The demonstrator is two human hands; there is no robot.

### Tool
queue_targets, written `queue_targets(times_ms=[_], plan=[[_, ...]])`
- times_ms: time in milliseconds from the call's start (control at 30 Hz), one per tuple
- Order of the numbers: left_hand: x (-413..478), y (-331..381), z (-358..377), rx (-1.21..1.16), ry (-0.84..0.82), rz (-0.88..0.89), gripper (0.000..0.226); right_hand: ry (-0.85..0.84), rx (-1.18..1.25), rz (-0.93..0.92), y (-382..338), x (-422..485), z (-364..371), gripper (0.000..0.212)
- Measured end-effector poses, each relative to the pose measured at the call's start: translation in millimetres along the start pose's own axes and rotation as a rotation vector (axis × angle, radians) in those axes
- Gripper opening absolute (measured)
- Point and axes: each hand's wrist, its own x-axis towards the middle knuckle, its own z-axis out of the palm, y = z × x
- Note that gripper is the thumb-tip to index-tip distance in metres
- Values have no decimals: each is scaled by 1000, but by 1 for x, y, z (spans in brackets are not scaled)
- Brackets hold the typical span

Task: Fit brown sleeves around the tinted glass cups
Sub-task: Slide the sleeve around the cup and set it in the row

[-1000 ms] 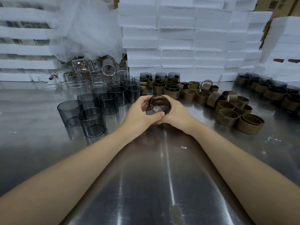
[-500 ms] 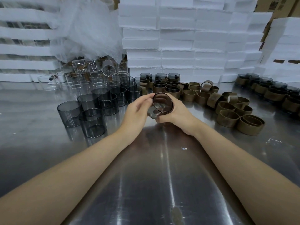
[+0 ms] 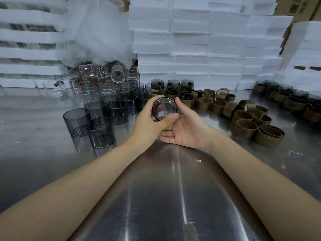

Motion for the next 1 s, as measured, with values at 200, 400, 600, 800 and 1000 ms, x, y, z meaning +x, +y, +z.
queue_targets(times_ms=[200,400,600,800,1000], plan=[[1,9,0,-19,75,-20,49,88,44,-21,1,0,3,71],[-1,17,1,-51,95,-48,37,109,71,-27,1,-1,3,66],[-2,19,-2,-59,171,-37,37,85,45,-5,1,0,3,65],[-6,15,2,105,-22,-38,54,47,31,7,1,-1,0,61],[-4,16,2,120,61,29,18,0,8,1,2,-1,-1,62]])
